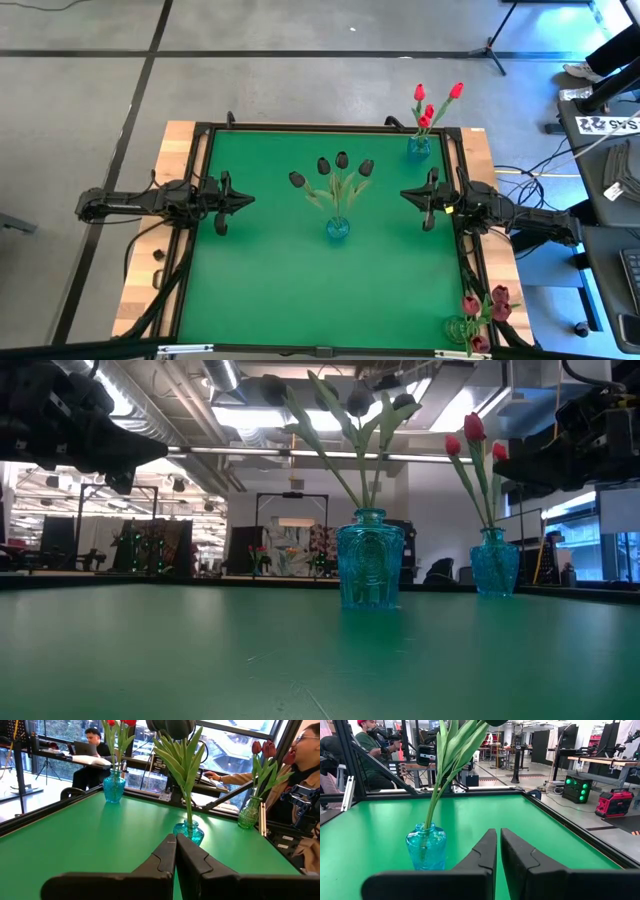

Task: Sort flowers into vase by color
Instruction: Return to Home Position

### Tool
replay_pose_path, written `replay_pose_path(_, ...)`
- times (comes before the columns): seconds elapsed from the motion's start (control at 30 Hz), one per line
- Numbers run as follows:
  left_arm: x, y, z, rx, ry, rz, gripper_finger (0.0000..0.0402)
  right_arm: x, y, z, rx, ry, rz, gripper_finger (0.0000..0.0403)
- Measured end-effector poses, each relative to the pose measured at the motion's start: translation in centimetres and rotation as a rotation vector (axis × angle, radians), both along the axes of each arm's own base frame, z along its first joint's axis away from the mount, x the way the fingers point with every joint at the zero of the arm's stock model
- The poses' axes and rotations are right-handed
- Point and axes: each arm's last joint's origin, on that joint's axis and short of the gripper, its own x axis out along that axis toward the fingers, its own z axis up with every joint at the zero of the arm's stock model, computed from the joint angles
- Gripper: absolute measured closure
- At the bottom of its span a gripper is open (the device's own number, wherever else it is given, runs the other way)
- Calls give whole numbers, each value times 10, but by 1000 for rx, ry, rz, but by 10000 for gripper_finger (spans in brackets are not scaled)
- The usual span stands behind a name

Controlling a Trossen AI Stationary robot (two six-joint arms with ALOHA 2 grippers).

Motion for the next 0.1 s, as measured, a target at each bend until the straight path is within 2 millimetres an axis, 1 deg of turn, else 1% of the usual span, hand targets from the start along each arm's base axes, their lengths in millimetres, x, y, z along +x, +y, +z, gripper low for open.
replay_pose_path(0.1,0,0,0,0,0,0,395,0,0,0,0,0,0,377)
